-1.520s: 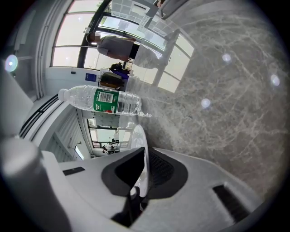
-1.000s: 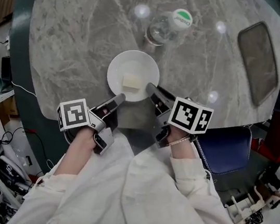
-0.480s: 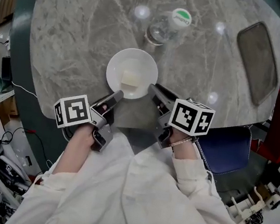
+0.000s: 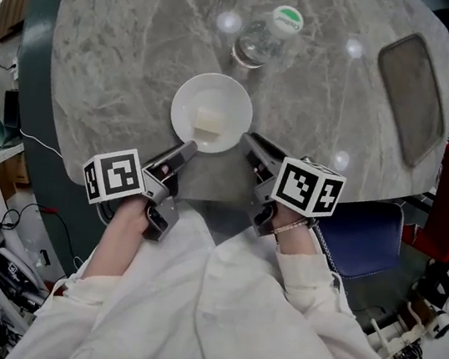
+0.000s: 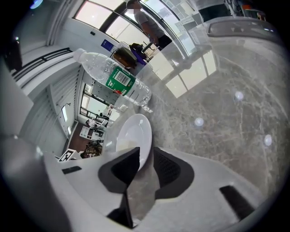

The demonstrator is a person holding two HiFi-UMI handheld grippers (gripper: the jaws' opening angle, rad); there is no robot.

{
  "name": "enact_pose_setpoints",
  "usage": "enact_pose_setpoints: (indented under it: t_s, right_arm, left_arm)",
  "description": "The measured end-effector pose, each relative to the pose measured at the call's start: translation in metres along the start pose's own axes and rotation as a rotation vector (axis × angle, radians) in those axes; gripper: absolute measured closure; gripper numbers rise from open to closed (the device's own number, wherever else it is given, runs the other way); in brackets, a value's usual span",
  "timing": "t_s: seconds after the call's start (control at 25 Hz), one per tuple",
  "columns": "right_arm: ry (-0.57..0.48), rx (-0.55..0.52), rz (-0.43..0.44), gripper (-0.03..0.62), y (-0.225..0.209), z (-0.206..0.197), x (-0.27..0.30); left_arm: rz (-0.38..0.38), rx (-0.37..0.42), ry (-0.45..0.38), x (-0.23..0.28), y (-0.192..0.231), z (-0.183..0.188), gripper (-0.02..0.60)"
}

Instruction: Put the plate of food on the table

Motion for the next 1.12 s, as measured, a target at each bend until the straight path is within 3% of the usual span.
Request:
enact_pose_setpoints:
  t_s: [0.28,0.44,0.76,0.96,1.12]
  right_arm:
    - [-0.033,-0.022,0.077,0.53,0.017,0.006,-0.007]
    - [-0.064,-0.064,0.149,0.576,0.035,0.01,-0.017]
    - [-0.091,-0.153,0.257,0.591,0.07,0.02,-0.03]
    - [-0.086,-0.218,0.304,0.592,0.092,0.03,-0.038]
    - [-0.08,-0.258,0.34,0.591,0.109,0.033,-0.04]
  left_arm:
    - [-0.06,0.041,-0.052,-0.013,-0.015,0.004,0.459]
    - [-0.126,0.071,-0.081,-0.024,-0.033,0.004,0.462]
    - [-0.229,0.219,-0.131,-0.04,-0.073,0.003,0.543]
    - [-0.294,0.325,-0.186,-0.058,-0.101,0.006,0.555]
    - [-0.325,0.361,-0.206,-0.069,-0.113,0.007,0.556]
Point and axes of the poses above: the fingertips, and each gripper's own axes: x forward along the fingers, y to its left, z out of its top, the point moved 6 cm from there along -x, backward along the fingers, and after that the axes turned 14 degrees about z, right-handed, at the moved point
